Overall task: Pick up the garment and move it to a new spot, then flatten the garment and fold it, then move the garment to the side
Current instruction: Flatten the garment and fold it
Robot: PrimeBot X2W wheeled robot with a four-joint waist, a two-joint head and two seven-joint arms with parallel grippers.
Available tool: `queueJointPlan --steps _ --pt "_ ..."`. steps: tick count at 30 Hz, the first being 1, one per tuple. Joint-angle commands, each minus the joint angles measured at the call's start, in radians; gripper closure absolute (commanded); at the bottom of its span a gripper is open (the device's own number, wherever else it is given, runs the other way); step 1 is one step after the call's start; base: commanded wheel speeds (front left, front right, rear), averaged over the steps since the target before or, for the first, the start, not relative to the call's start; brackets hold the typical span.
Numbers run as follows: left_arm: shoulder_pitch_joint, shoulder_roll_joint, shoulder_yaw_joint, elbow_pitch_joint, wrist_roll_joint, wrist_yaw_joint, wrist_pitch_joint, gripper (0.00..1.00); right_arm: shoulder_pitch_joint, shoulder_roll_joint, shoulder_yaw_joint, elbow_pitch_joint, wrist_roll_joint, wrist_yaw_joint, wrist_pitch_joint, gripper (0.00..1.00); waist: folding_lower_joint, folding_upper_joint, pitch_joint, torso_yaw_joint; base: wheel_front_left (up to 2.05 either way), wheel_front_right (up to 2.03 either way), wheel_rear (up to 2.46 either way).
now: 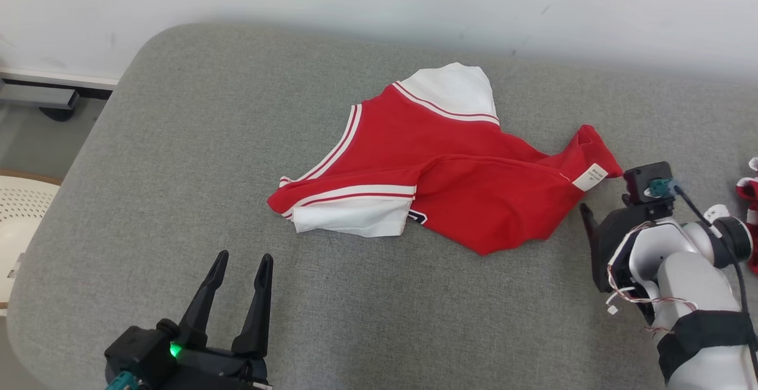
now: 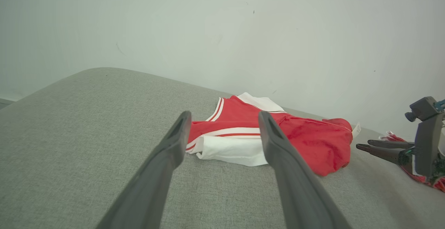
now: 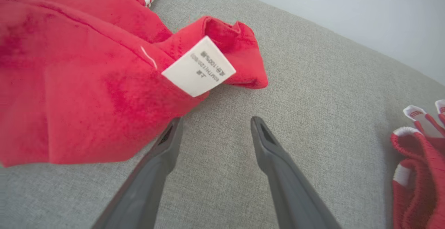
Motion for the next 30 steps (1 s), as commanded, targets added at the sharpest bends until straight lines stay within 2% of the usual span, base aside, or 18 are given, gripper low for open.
queueJointPlan --steps 1,5,11,25,27,28,29,30 --pt "0.008 0.010 0.003 -0.001 0.000 0.001 -0.005 0.00 0.016 -0.003 0.015 -0.026 0.013 -0.001 0.011 0.00 0.0001 0.0000 -0.001 0.000 0.00 0.00 0.00" --pt "0.005 0.011 -0.003 -0.004 -0.002 0.001 -0.005 0.00 0.050 -0.030 0.087 -0.115 0.032 -0.001 0.047 0.00 0.0001 0.0000 0.004 0.006 0.00 0.00 0.00" --pt "-0.007 0.013 -0.008 -0.006 -0.004 0.001 -0.005 0.00 0.051 -0.058 0.107 -0.170 0.028 -0.001 0.073 0.00 0.0001 0.0000 0.018 0.023 0.00 0.00 0.00" --pt "-0.024 0.006 -0.009 -0.020 0.006 0.001 -0.005 0.00 0.002 -0.119 0.186 -0.128 0.106 -0.001 0.057 0.02 0.0001 0.0000 0.071 0.062 0.00 0.00 0.00" --pt "-0.028 0.004 -0.008 -0.021 0.006 0.001 -0.005 0.00 -0.002 -0.125 0.194 -0.121 0.119 -0.001 0.056 0.54 0.0001 0.0000 0.079 0.065 0.00 0.00 0.00" --pt "-0.030 0.004 -0.007 -0.021 0.005 0.001 -0.005 0.00 -0.004 -0.126 0.198 -0.118 0.125 -0.001 0.056 0.84 0.0001 0.0000 0.082 0.066 0.00 0.00 0.00" --pt "-0.031 0.003 -0.006 -0.021 0.005 0.001 -0.005 0.00 -0.006 -0.126 0.201 -0.116 0.129 -0.001 0.055 1.00 0.0001 0.0000 0.085 0.067 0.00 0.00 0.00" --pt "-0.032 0.003 -0.005 -0.021 0.005 0.001 -0.005 0.00 -0.006 -0.123 0.205 -0.114 0.137 -0.001 0.057 1.00 0.0001 0.0000 0.087 0.067 0.00 0.00 0.00"
